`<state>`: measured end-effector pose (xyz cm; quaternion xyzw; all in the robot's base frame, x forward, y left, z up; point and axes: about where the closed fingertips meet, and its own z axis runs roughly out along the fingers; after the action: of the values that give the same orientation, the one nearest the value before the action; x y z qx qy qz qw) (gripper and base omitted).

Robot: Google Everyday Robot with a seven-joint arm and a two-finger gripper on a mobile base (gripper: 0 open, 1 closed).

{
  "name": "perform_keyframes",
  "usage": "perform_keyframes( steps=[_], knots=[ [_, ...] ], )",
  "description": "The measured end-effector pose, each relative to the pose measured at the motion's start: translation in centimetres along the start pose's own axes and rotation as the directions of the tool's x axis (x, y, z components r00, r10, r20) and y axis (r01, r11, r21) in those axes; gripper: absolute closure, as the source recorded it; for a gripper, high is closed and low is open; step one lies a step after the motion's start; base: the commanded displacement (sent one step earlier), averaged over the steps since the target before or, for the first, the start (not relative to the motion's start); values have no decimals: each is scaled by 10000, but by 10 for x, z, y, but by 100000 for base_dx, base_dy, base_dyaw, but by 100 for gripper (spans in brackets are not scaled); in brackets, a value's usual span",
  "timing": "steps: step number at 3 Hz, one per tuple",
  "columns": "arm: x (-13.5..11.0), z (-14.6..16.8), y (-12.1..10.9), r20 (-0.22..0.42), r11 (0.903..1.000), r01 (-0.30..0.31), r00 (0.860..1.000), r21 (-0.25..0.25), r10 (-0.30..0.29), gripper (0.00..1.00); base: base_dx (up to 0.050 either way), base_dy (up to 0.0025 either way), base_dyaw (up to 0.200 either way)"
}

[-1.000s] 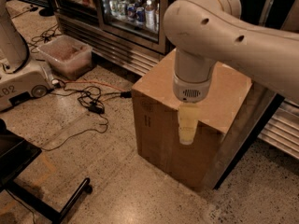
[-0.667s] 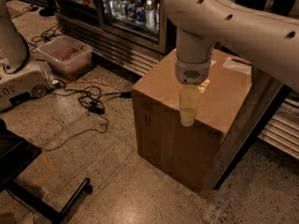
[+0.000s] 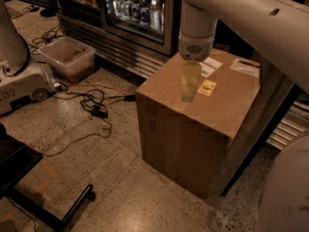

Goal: Close left fridge door

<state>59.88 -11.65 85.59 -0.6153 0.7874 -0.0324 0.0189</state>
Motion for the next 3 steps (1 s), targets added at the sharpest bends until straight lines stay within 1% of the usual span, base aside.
perform_keyframes(
  steps=[1,2,3],
  knots=[
    [-3,2,-3,95,9999,-2,10000,101,1,0,-5,7,-19878],
    [-3,2,-3,95,9999,-2,10000,101,1,0,-12,18,-19999],
    [-3,2,-3,95,9999,-2,10000,101,1,0,4827,-18,449]
  ],
)
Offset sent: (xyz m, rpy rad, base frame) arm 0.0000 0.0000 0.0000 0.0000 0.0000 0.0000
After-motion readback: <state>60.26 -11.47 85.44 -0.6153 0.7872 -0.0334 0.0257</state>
